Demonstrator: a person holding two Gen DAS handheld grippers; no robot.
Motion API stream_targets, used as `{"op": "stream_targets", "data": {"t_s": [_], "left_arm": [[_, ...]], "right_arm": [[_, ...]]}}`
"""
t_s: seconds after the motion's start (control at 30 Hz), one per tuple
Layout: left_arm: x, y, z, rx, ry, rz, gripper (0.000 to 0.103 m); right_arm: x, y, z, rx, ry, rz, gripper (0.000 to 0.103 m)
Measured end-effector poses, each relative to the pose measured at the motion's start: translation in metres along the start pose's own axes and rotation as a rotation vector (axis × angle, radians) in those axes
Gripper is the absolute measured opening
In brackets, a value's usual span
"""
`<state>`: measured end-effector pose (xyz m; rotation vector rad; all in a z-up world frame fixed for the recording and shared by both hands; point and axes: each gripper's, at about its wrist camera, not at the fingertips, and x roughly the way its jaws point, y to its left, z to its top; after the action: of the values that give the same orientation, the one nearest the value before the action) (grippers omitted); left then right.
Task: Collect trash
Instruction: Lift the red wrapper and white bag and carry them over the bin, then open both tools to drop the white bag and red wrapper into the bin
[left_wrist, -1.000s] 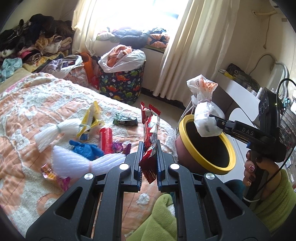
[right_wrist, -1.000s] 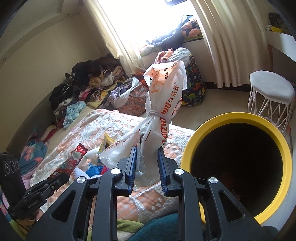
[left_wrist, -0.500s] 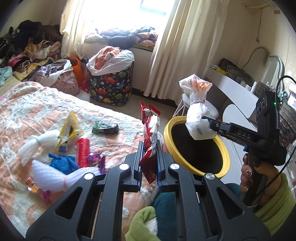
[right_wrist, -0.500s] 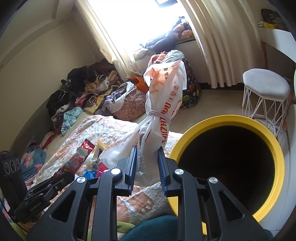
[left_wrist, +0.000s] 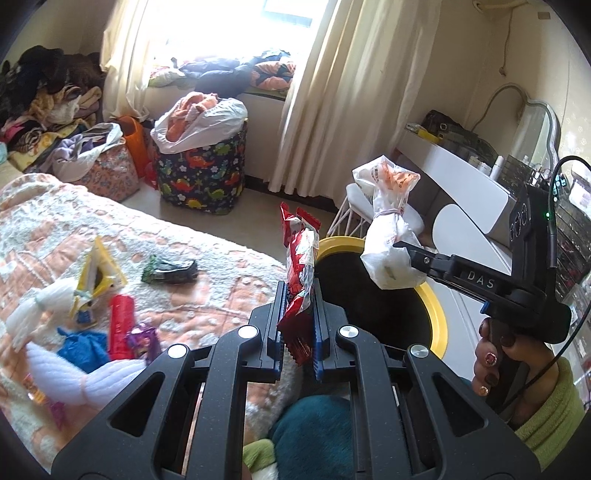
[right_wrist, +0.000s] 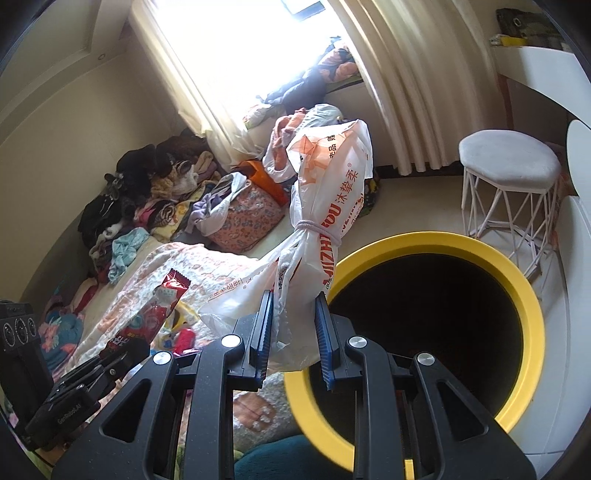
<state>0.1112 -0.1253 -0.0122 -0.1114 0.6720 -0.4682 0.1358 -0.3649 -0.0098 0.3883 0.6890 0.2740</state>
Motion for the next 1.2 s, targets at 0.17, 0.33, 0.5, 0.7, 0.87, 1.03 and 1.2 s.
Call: {"op": "stream_targets", "data": {"t_s": [0.17, 0.33, 0.5, 0.7, 0.87, 1.03, 1.2], "left_arm": [[0.015, -0.010, 0.000, 0.021, 0.018, -0.014, 0.007], [0.033, -0.020, 0.003, 0.035, 0.037, -0.026, 0.007], [0.048, -0.028, 0.001, 0.050, 0.055, -0.029, 0.007], [0.064, -0.032, -0.001, 0.057, 0.080, -0.028, 0.007], [0.078, -0.034, -0.003, 0.055, 0.110, -0.025, 0.007], [0.092, -0.035, -0.001, 0.043, 0.134, -0.021, 0.007], [0.104, -0.037, -0.002, 0.048, 0.152, -0.018, 0.007]], "right_arm": [[-0.001, -0.013, 0.003, 0.022, -0.003, -0.020, 0.021], [-0.002, -0.026, 0.005, 0.045, -0.005, -0.050, 0.021], [-0.001, -0.040, 0.004, 0.069, 0.005, -0.074, 0.021], [0.003, -0.053, 0.002, 0.078, 0.033, -0.097, 0.021], [0.010, -0.062, -0.001, 0.073, 0.082, -0.119, 0.021], [0.017, -0.066, -0.005, 0.056, 0.119, -0.143, 0.021], [0.024, -0.069, -0.010, 0.039, 0.159, -0.160, 0.021]]}}
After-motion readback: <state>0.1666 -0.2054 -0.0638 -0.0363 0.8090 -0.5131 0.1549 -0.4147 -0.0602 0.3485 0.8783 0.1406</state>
